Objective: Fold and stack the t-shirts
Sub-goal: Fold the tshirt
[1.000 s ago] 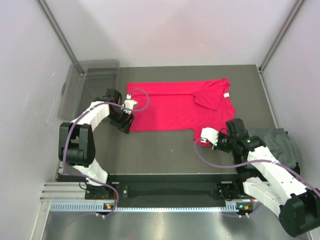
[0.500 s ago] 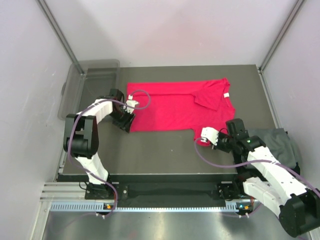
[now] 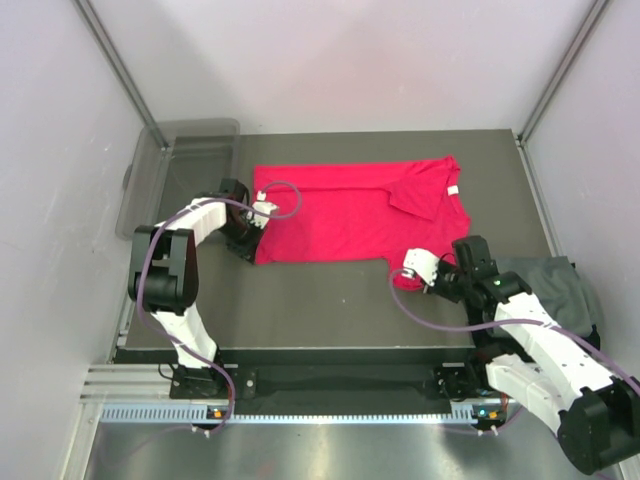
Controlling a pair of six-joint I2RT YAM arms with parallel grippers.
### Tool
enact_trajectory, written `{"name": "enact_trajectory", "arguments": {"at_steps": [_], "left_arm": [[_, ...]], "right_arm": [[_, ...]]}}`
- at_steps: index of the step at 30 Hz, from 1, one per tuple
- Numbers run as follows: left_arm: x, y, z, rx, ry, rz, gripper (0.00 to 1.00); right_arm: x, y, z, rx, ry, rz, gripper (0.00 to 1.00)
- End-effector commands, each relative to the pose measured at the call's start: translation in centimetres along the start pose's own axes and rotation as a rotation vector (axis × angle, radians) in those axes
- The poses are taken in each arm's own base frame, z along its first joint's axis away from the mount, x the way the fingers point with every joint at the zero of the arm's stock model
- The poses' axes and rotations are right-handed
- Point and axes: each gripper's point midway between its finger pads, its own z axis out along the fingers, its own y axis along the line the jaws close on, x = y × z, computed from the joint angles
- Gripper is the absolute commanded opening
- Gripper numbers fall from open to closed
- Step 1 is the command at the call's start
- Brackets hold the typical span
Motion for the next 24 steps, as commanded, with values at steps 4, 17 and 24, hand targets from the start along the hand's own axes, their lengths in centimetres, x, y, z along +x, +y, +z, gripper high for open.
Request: {"name": "enact_trajectory", "arguments": {"at_steps": [4,17,24], "left_arm": [[-3.0,1.2,-3.8,-0.093,-0.114,0.046,0.0],[-7.5,2.1,-9.3,-0.202,-0.296,0.094,0.0],[-10.6,4.5,-8.7,-0.244,-0.302,0.069,0.0]], "right_arm": [[-3.3,-7.1,-3.5,0.236,-0.084,0.114,0.0],[-7.7,-17.7,-9.5,0.468,-0.172,0.24,0.0],[-7.2,-22.8,-6.7,0.496,-0.106,0.269,0.0]]}}
